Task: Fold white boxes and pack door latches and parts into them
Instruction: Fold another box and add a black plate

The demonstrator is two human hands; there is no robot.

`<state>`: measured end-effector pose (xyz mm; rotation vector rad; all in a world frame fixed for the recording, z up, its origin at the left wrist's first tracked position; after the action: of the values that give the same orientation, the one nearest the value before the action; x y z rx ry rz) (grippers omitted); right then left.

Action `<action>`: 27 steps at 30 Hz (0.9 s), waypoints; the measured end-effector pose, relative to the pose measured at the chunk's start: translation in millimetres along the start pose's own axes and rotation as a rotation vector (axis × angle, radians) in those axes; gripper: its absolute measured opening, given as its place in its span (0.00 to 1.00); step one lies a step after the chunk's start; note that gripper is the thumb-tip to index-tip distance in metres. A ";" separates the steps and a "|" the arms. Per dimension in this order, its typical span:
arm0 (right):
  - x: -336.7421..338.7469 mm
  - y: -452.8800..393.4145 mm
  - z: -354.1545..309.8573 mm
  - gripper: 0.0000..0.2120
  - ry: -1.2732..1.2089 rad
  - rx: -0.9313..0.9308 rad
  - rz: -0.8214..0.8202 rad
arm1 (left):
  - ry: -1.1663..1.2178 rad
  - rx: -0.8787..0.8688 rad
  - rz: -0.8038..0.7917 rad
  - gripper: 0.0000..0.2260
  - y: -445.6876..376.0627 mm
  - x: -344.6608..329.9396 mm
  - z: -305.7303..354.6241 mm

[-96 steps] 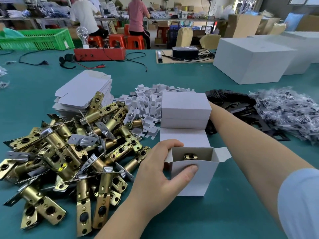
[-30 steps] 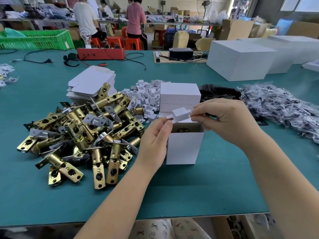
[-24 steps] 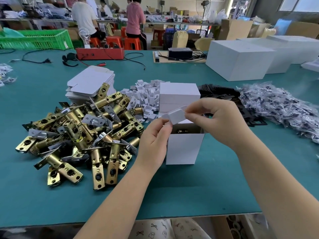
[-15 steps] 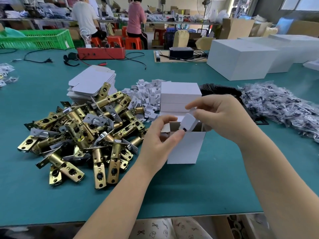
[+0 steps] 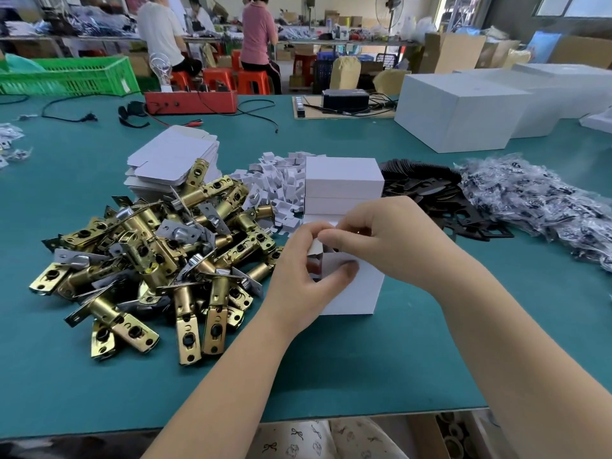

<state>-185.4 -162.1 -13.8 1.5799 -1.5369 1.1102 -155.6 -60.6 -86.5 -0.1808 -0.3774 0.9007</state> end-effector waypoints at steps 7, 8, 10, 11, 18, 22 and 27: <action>-9.4 8.8 -2.6 0.22 -0.003 0.130 -0.138 | 0.003 0.002 -0.003 0.16 -0.7 0.3 -2.1; -11.0 9.9 -5.1 0.24 0.076 0.148 -0.158 | 0.017 -0.012 -0.010 0.16 -0.6 -0.3 -1.5; -14.7 10.8 -12.9 0.25 0.231 0.181 -0.158 | 0.044 -0.027 -0.026 0.17 -0.6 -1.1 -1.3; -15.7 11.3 -16.4 0.26 0.263 0.195 -0.137 | 0.044 -0.027 -0.028 0.17 -0.7 -0.9 -1.9; 16.4 21.4 11.4 0.12 -0.196 0.275 0.285 | -0.027 0.001 0.006 0.17 -0.9 2.2 -3.9; 18.4 6.7 125.7 0.07 -0.296 -0.276 0.412 | -0.062 0.046 0.009 0.18 0.8 3.3 -8.0; -18.4 16.6 228.2 0.31 -0.008 -0.813 0.096 | -0.057 0.064 0.009 0.18 -2.1 2.9 -10.0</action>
<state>-172.5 -360.7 -128.1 0.9541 -1.7655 0.4088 -148.5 -59.6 -94.4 -0.0982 -0.4000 0.9269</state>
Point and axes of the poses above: each hand's wrist, its own y-axis away from the middle knuckle, its own x-axis out of the back of the hand, z = x × y, the point moved 7 cm from there along -y, towards the middle knuckle, and after that the axes turned 10 degrees about -z, right-handed, at the moved point
